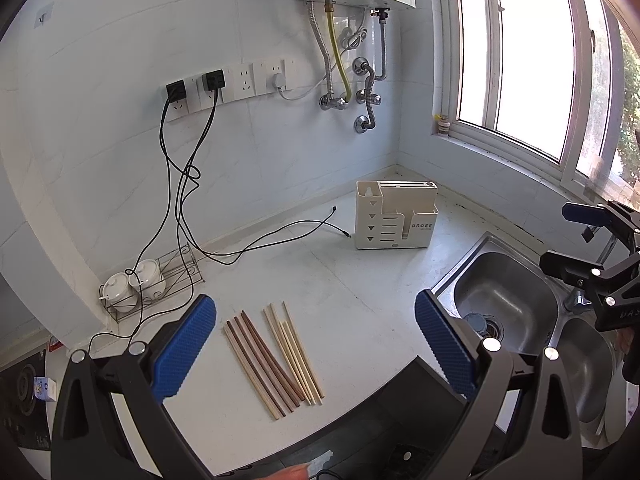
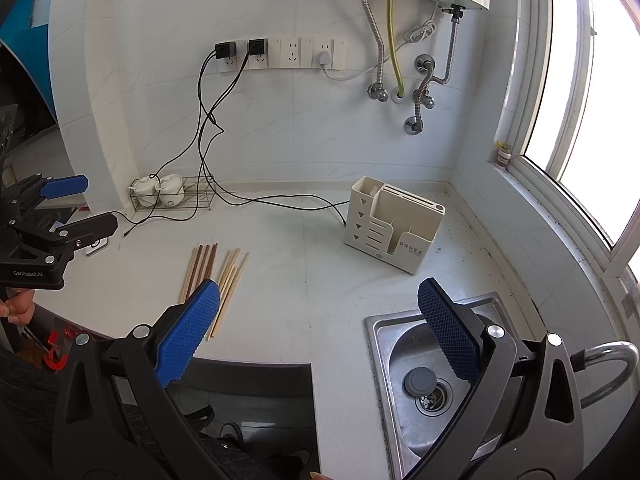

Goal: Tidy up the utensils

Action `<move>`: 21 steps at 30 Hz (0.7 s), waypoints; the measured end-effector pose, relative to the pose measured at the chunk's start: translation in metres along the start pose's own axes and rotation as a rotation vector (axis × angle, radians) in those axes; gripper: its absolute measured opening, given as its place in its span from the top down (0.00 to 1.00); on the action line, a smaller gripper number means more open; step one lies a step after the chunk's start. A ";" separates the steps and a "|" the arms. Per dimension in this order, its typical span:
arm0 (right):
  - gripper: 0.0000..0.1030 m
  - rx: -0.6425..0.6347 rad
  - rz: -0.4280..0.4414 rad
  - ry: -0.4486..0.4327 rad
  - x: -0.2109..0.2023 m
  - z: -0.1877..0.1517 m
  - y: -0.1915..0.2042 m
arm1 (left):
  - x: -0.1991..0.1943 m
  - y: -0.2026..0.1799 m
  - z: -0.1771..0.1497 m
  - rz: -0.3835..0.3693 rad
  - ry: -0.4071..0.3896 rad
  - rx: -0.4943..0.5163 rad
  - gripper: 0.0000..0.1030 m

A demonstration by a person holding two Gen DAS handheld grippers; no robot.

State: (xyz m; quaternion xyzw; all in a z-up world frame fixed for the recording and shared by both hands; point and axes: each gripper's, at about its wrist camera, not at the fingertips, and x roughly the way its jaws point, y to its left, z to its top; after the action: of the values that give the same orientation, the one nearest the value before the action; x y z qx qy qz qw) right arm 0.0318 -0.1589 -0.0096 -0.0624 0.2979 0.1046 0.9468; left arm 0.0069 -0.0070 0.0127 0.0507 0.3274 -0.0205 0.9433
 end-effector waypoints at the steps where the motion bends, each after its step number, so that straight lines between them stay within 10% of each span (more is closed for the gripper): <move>1: 0.08 0.001 0.000 0.000 0.000 0.000 0.000 | 0.001 0.001 0.000 -0.002 0.001 -0.001 0.05; 21: 0.08 0.009 -0.005 -0.009 0.000 0.001 -0.002 | 0.002 -0.002 -0.002 0.000 -0.002 0.000 0.05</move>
State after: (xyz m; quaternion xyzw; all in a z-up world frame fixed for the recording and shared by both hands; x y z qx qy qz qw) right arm 0.0331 -0.1606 -0.0089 -0.0585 0.2942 0.1014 0.9486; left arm 0.0074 -0.0087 0.0101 0.0506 0.3266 -0.0204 0.9436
